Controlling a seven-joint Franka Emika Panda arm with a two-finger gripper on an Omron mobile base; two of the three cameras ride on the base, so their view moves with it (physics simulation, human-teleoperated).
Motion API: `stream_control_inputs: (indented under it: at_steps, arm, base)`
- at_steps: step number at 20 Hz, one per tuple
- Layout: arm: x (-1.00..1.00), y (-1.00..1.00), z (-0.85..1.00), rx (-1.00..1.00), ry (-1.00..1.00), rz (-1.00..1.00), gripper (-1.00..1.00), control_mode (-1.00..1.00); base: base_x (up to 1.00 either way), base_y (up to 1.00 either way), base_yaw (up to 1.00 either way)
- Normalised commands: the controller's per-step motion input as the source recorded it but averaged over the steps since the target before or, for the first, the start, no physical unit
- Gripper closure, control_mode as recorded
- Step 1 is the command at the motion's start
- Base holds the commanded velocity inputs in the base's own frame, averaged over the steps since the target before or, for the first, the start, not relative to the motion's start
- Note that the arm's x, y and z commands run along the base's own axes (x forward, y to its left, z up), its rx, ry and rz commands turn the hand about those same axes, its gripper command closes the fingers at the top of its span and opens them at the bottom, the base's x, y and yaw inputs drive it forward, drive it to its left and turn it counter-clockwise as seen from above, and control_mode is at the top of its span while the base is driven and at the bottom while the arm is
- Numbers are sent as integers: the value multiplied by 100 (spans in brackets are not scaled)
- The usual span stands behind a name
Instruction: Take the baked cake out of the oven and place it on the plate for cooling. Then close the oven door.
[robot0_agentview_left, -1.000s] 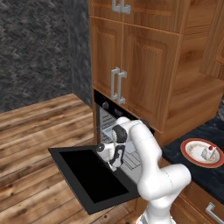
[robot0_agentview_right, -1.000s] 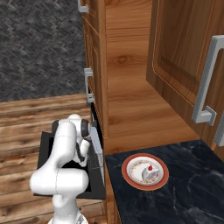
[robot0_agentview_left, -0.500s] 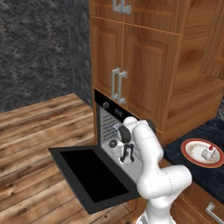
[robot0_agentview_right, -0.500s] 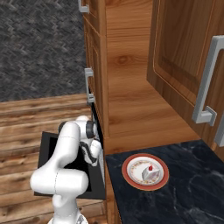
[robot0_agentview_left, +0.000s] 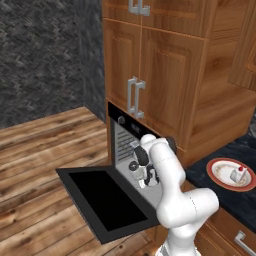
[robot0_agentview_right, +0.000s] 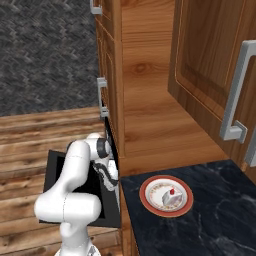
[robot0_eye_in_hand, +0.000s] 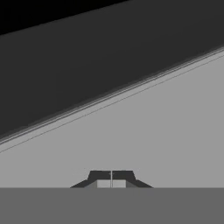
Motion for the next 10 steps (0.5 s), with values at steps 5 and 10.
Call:
stream_control_inputs:
  at_steps: [5, 10]
  arm:
    - [-46, 30, 10, -9, -53, -2, 100, -100]
    - [-53, 63, 11, -25, -72, -4, 100, -100]
  base:
    - [0, 0, 0]
    - [0, 0, 0]
